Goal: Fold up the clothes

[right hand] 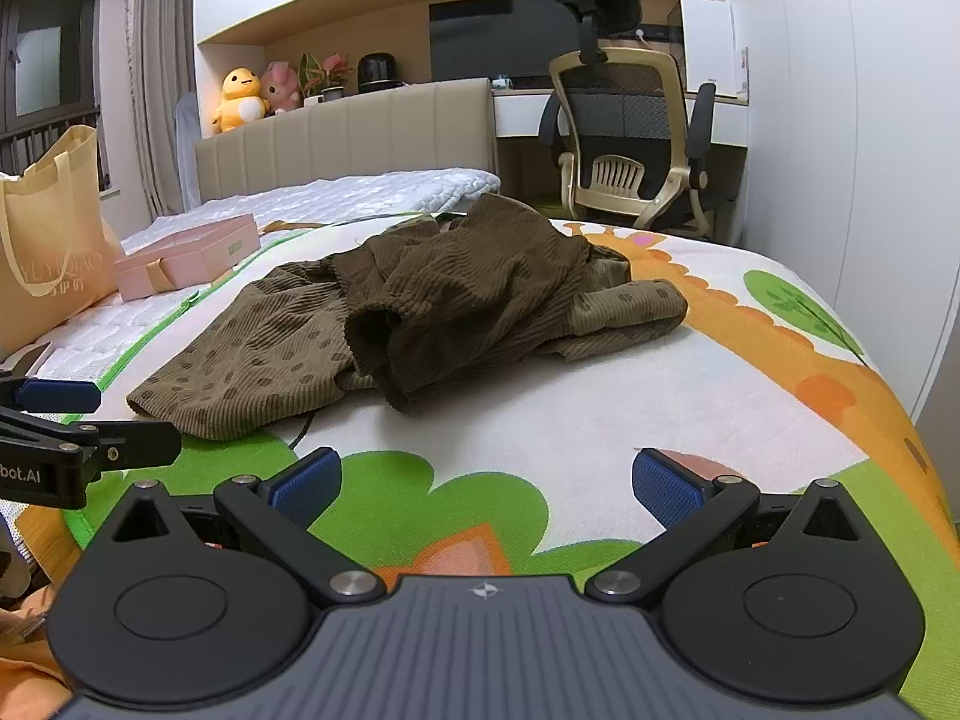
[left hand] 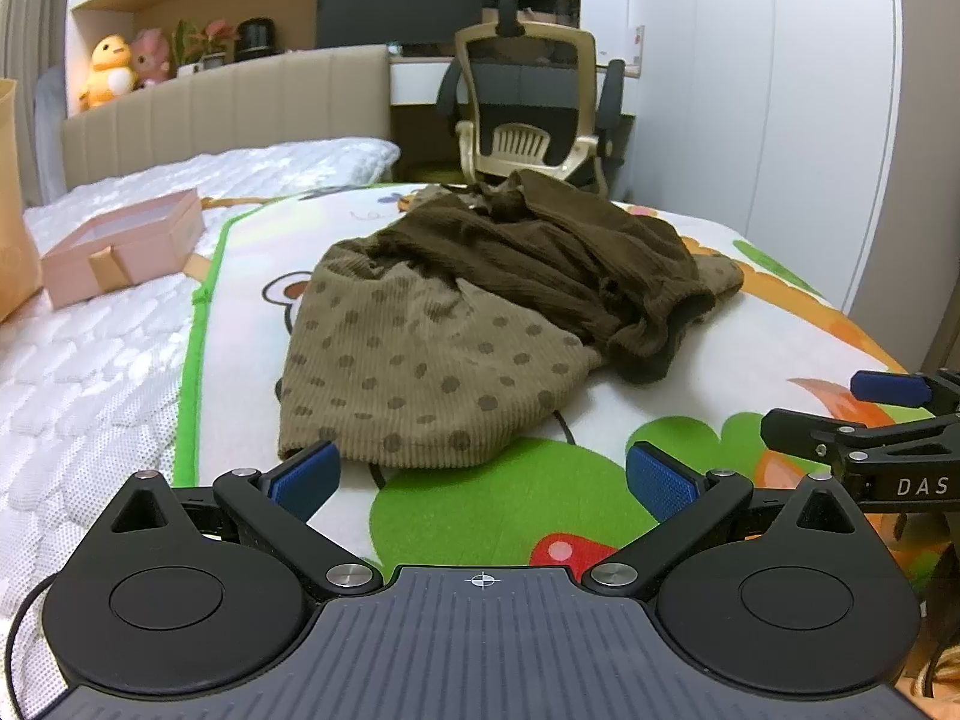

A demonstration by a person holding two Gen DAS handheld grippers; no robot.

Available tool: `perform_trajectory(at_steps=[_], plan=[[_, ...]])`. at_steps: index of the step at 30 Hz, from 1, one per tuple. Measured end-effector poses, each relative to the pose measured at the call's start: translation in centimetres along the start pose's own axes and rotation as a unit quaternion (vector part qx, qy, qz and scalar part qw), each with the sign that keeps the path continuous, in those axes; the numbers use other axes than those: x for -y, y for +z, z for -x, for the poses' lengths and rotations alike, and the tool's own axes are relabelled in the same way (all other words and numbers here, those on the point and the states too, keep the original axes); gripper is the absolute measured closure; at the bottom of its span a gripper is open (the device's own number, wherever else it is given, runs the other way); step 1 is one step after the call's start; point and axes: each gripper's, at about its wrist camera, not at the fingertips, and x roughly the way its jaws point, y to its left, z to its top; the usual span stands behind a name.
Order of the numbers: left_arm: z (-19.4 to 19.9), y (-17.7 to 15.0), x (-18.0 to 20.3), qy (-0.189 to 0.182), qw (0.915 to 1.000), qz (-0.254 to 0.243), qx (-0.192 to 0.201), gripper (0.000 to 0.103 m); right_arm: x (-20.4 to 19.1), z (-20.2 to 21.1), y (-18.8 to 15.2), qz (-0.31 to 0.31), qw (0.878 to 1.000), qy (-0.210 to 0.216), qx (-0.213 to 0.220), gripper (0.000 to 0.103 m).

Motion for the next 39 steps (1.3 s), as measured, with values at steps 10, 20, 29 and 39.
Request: perform_trajectory(at_steps=[10,20,29,39], plan=[[-3.2,5.1,-2.3,-0.040,0.9989,0.011,-0.022,0.000,3.3,-4.0,5.0,-0.034,0.996,0.044,-0.067,0.000],[-12.8,11.6,-5.3,-0.080,0.9948,0.013,-0.061,0.000,9.3,-13.7,8.4,-0.147,0.976,0.058,-0.148,0.000],[-19.1,14.5,-9.2,-0.083,0.9947,0.031,-0.051,0.000,10.9,-13.2,6.1,-0.200,0.971,0.084,-0.101,0.000],[-25.2,14.2,-12.5,-0.106,0.9869,0.074,-0.097,0.000,10.9,-15.4,13.3,-0.065,0.996,0.049,-0.031,0.004]])
